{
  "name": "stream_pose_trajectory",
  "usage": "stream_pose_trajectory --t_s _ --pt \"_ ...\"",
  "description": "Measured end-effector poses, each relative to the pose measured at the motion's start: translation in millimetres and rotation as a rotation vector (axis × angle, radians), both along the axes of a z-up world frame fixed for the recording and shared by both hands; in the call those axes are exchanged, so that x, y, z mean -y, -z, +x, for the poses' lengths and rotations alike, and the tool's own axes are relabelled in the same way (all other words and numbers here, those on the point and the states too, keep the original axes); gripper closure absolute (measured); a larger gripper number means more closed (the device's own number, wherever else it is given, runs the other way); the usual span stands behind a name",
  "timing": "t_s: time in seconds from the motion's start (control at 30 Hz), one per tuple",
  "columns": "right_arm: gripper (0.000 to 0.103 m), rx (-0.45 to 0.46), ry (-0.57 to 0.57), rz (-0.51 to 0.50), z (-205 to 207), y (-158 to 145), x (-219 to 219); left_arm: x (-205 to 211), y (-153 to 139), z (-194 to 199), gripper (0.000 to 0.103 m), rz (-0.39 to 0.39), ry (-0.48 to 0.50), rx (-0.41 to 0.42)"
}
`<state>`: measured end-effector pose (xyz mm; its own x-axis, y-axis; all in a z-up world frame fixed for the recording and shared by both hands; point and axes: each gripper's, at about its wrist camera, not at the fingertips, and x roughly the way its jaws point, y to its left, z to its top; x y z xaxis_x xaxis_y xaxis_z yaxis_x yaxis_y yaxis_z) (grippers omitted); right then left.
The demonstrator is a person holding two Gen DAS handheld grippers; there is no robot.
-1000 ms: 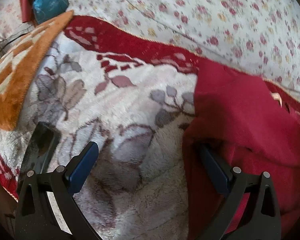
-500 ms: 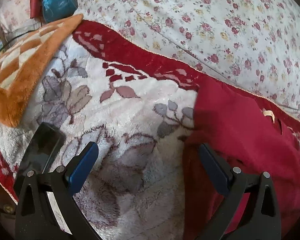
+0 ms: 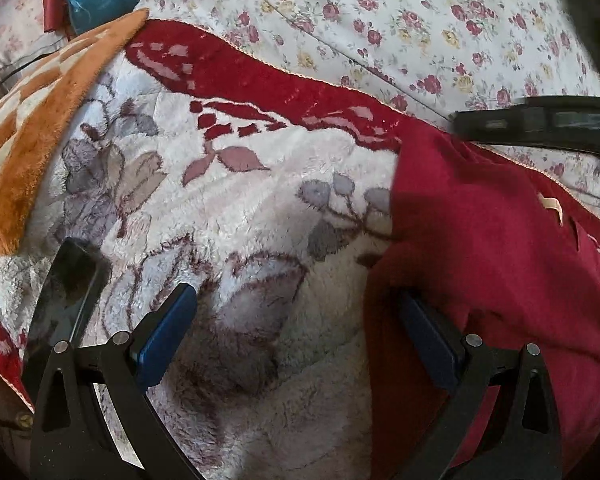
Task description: Fold small clothes
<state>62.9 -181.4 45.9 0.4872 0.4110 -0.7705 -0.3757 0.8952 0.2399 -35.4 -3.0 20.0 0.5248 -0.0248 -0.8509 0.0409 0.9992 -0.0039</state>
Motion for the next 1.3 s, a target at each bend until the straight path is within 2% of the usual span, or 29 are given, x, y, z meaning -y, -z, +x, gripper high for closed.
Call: stream_pose_trajectory --t_s 0.1,0.2,0.23,0.27,0.37,0.4,0.53,0.6,0.7,0.73,0.77,0.83,0.93,0.97,1.0,1.07,1.13,1.23,1.3 --pt "0.073 -0.010 -0.097 -0.070 16.6 16.3 -29.3 -3.3 2.3 4.0 0.002 -0.025 -0.002 -0.023" --pt "0.075 -0.040 -0.139 -0.125 29.1 35.8 -40.3 -8.5 0.7 6.1 0.002 -0.048 -0.005 -0.023" --pt "0.085 -0.043 -0.149 -0.133 30.8 40.2 -41.7 -10.9 0.0 6.1 0.002 -0.056 -0.005 -0.022" --pt "0.094 -0.037 -0.165 -0.129 32.2 41.2 -45.4 -12.1 -0.2 5.7 0.002 -0.059 -0.007 -0.021" --pt "0.098 -0.005 -0.188 -0.078 36.1 33.2 -55.7 -16.6 -0.9 6.7 0.002 -0.078 -0.022 -0.019" --pt "0.102 -0.001 -0.189 -0.043 40.3 30.9 -60.2 -17.6 -1.2 6.9 0.002 -0.084 -0.025 -0.016" --pt "0.103 -0.005 -0.174 -0.034 52.7 34.8 -82.4 -19.8 0.8 7.9 0.002 -0.095 -0.028 -0.031" --pt "0.103 -0.004 -0.153 -0.002 48.7 28.8 -76.3 -19.6 -0.7 6.8 0.002 -0.096 -0.029 -0.026" --pt "0.096 0.018 -0.119 0.019 36.4 10.2 -49.7 -18.8 -3.3 4.5 0.002 -0.088 -0.027 -0.017" --pt "0.080 0.028 -0.124 0.009 32.7 6.2 -42.2 -18.9 -3.3 4.1 0.002 -0.088 -0.028 -0.018" --pt "0.058 0.034 -0.123 -0.014 29.6 4.2 -35.2 -18.8 -2.7 4.1 0.002 -0.088 -0.030 -0.022" --pt "0.055 0.030 -0.105 -0.041 28.4 6.6 -25.4 -18.6 -1.7 3.9 0.002 -0.086 -0.032 -0.025" --pt "0.055 -0.020 -0.135 -0.040 33.1 22.0 -27.8 -18.1 -1.5 3.1 0.002 -0.082 -0.031 -0.024" --pt "0.055 -0.030 -0.157 -0.070 34.9 31.3 -34.2 -18.2 -1.5 2.7 0.002 -0.081 -0.030 -0.024" --pt "0.057 -0.035 -0.168 -0.097 35.4 37.6 -36.9 -18.6 -1.7 2.1 0.002 -0.083 -0.030 -0.024" --pt "0.074 -0.053 -0.192 -0.145 37.5 51.4 -44.4 -20.8 -2.4 2.3 0.002 -0.095 -0.032 -0.023" --pt "0.092 -0.027 -0.204 -0.133 34.3 48.2 -48.1 -22.0 -4.1 2.5 0.002 -0.097 -0.037 -0.018" --pt "0.094 0.003 -0.178 -0.109 39.1 41.2 -54.0 -23.9 -10.2 1.1 0.002 -0.080 -0.049 0.015" --pt "0.094 -0.024 -0.139 -0.088 50.0 52.6 -58.4 -28.2 -15.1 -2.0 0.002 -0.071 -0.063 0.047"
